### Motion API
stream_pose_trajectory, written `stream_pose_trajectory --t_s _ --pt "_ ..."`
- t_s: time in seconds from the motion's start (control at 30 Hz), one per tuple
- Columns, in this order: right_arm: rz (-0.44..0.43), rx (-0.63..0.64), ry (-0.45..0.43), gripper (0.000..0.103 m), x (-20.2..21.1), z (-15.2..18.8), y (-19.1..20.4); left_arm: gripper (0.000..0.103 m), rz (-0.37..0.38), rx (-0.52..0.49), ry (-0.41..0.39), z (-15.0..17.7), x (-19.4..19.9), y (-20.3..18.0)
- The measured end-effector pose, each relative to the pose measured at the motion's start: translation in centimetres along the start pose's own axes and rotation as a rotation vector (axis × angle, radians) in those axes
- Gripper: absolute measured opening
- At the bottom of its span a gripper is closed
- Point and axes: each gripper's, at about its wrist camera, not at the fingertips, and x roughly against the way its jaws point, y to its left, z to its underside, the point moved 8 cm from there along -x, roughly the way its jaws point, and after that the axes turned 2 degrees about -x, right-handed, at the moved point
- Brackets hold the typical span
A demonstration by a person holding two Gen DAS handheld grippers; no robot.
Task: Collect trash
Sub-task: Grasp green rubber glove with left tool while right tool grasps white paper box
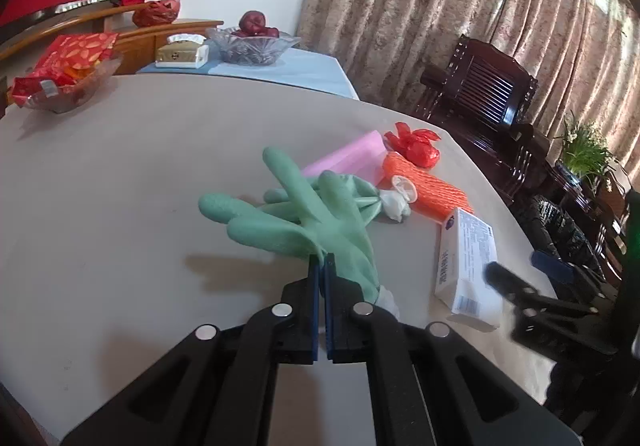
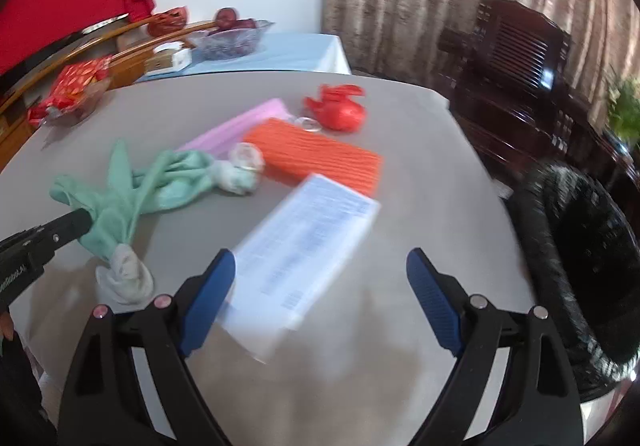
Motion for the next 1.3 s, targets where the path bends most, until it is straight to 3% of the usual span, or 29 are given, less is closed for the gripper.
stream_pose_trajectory --t_s 0.27,0.53,0.73,0.87,0.93,1.0,1.1,1.3 --pt "0.061 0.028 0.048 0.085 -2.4 0.4 1.8 0.002 -0.011 0.013 0.004 0.0 0.2 1.0" --pt "0.154 -0.008 0.086 0.085 -0.6 2.3 -4.2 0.002 0.021 0.010 0.003 0.0 0.1 -0.3" --pt "0.026 -0.046 0.049 0.085 -0.8 1.4 -4.9 0.002 0.035 0.004 0.004 0.0 -0.1 -1.2" --pt "-0.014 0.006 0.080 0.085 -2.4 1.0 -4.2 0.002 0.029 0.007 0.008 0.0 -0.3 -1.3" --pt "-0.031 0.025 0.101 0.077 -2.9 1.2 -3.9 0.002 0.028 0.008 0.009 -0.1 -0.4 -1.4" --pt "-0.074 0.022 0.129 0.058 -3.2 1.6 -3.7 0.002 0.030 0.004 0.010 -0.2 -0.5 -1.8" --pt "-0.117 0.003 0.142 0.056 -2.8 1.9 -3.3 0.002 0.035 -0.004 0.007 -0.2 -0.4 -2.2" --pt "-0.118 -0.020 0.063 0.055 0.8 -0.3 -3.6 0.002 0.048 -0.022 -0.013 -1.1 0.3 -3.7"
